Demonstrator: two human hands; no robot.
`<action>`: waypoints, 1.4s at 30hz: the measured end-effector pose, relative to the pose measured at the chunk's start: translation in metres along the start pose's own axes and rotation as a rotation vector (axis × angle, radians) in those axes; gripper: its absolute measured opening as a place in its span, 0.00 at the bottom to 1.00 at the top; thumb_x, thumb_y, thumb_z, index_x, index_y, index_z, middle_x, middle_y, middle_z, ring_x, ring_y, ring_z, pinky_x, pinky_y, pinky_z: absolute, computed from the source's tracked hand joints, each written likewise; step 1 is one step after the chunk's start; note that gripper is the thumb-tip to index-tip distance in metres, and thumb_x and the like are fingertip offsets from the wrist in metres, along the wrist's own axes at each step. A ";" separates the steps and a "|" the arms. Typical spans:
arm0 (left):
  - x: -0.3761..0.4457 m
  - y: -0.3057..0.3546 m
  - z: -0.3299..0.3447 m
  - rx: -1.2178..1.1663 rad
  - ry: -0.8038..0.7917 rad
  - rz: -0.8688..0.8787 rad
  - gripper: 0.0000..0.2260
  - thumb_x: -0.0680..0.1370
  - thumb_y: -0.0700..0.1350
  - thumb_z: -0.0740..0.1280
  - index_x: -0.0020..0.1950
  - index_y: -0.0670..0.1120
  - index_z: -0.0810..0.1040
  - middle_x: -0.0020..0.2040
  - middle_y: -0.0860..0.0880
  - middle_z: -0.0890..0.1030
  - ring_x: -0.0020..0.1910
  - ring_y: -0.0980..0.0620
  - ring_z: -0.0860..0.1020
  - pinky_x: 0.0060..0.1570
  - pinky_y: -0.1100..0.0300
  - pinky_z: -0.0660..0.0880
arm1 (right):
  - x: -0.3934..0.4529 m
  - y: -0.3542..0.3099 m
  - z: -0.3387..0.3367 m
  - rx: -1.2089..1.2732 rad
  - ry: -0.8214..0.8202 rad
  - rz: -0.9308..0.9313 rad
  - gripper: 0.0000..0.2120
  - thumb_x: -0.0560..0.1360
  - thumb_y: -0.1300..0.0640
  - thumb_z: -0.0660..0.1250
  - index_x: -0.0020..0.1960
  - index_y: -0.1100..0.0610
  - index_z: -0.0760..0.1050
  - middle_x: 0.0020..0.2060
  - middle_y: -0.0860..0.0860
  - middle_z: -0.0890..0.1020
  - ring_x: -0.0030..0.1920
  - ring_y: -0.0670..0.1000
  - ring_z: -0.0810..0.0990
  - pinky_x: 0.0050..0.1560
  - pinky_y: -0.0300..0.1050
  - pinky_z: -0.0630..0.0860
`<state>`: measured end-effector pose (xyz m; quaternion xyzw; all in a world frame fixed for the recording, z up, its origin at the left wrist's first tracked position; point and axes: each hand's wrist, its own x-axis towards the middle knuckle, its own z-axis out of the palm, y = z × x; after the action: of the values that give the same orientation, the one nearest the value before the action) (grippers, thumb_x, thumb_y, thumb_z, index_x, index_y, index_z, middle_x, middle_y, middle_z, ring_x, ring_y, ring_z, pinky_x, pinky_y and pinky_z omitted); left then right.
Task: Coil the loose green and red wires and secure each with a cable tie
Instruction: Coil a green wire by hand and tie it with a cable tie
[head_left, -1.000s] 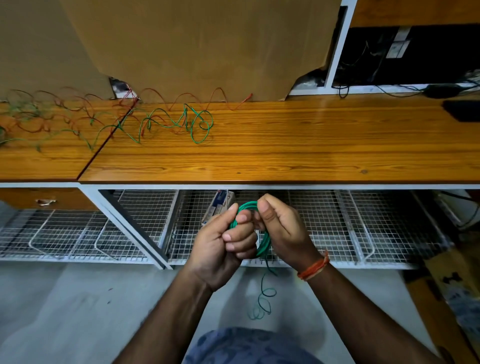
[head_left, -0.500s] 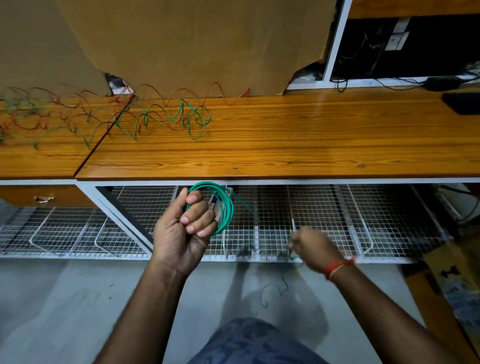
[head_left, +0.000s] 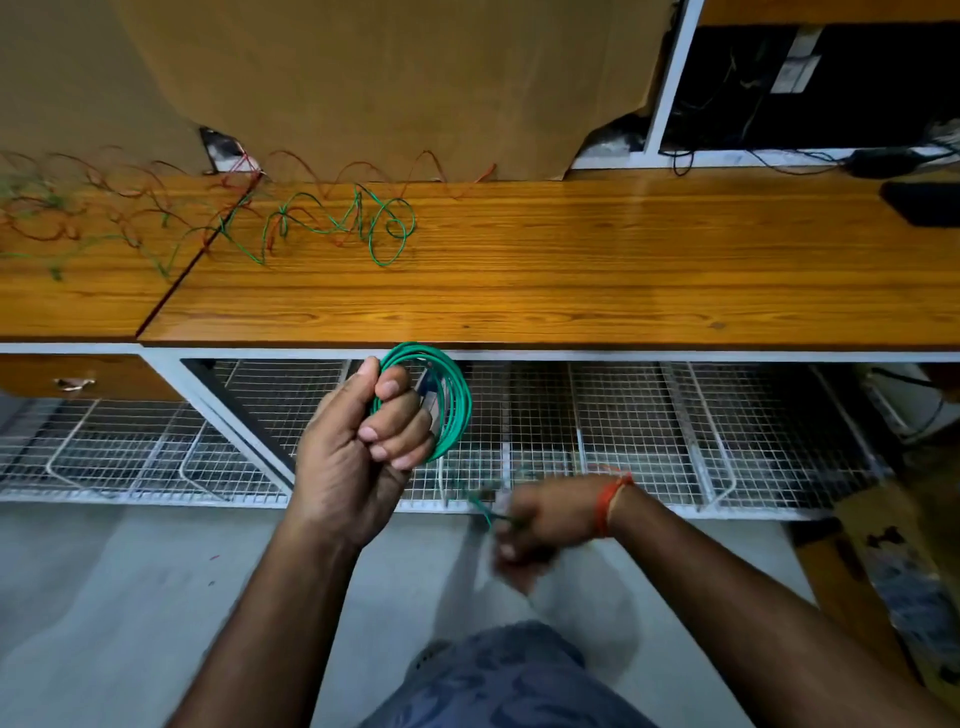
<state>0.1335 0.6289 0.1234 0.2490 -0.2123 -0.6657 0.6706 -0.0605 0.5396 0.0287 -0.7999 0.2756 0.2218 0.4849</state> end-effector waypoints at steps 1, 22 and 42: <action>-0.002 0.002 -0.002 0.041 0.002 0.002 0.16 0.84 0.50 0.56 0.39 0.49 0.73 0.26 0.58 0.59 0.23 0.59 0.54 0.23 0.66 0.57 | -0.005 0.016 -0.002 -0.026 -0.099 0.155 0.10 0.83 0.61 0.63 0.52 0.62 0.82 0.40 0.53 0.86 0.46 0.53 0.85 0.46 0.42 0.82; -0.003 0.010 0.000 0.127 -0.029 0.028 0.14 0.83 0.49 0.57 0.39 0.48 0.72 0.25 0.57 0.63 0.24 0.58 0.53 0.24 0.64 0.52 | -0.001 0.040 -0.001 -0.075 0.284 0.240 0.07 0.80 0.56 0.68 0.55 0.56 0.84 0.54 0.51 0.85 0.53 0.49 0.82 0.59 0.48 0.77; 0.010 0.021 -0.035 -0.155 0.264 0.067 0.16 0.85 0.49 0.55 0.39 0.49 0.72 0.24 0.55 0.63 0.20 0.60 0.61 0.21 0.69 0.55 | -0.010 0.019 0.015 0.726 0.991 -0.295 0.04 0.78 0.65 0.71 0.49 0.57 0.82 0.40 0.50 0.85 0.43 0.48 0.82 0.47 0.45 0.80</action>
<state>0.1716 0.6209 0.1080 0.2746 -0.0786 -0.6190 0.7316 -0.0814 0.5481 0.0164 -0.6215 0.4121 -0.3521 0.5656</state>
